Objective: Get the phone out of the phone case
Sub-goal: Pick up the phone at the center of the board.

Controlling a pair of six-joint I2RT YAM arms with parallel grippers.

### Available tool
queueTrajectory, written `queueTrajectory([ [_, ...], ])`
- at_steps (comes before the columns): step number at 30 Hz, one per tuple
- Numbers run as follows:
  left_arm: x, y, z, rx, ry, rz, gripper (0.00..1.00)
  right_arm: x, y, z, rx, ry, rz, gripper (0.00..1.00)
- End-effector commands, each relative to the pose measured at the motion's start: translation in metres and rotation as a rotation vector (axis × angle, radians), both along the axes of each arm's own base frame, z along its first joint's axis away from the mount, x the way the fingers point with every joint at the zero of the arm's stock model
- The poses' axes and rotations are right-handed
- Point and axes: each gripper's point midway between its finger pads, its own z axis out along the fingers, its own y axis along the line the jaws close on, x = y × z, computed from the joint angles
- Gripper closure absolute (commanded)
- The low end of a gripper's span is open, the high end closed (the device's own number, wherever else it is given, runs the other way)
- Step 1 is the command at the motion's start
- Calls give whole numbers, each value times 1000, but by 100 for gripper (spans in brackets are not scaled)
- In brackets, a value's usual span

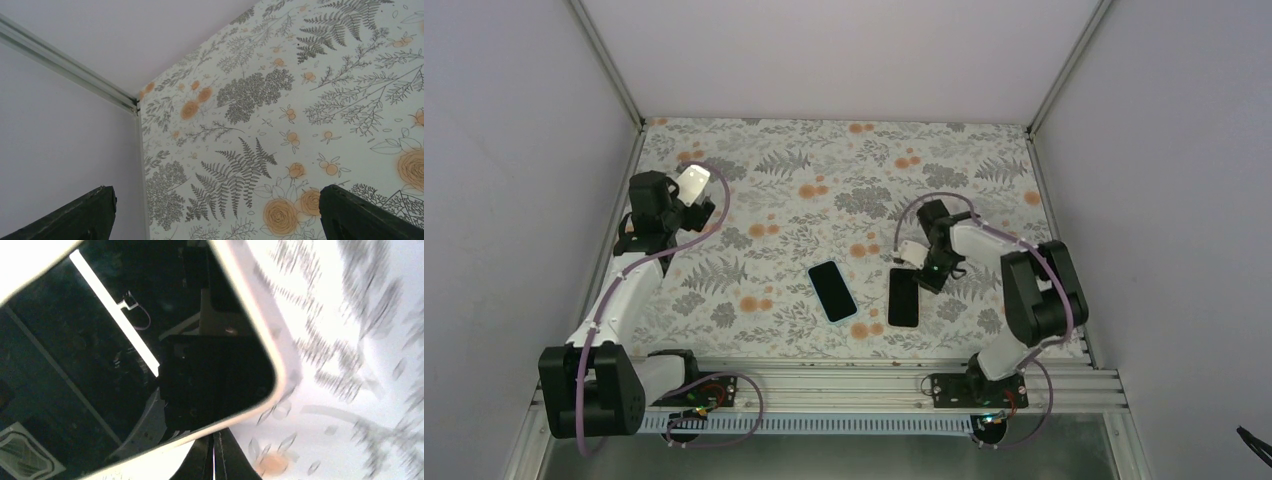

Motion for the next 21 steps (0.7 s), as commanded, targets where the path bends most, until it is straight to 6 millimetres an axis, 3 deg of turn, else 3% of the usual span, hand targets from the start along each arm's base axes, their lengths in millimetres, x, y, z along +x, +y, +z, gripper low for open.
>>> queueTrajectory([
  [1,-3,2,-4,-5,25,5,0,30,33,-7,23,-40,13,96],
  [5,-8,6,0,14,2,16,0,56,61,-8,28,-100,35,96],
  [9,-12,10,5,23,-11,26,0,67,89,-4,55,-134,68,96],
  [14,-18,18,15,28,-34,51,0,86,92,19,61,-236,25,93],
  [19,-23,24,22,18,-65,71,0,70,83,58,99,-289,-7,4],
  [21,-23,27,22,16,-65,88,0,50,82,62,129,-233,-22,0],
])
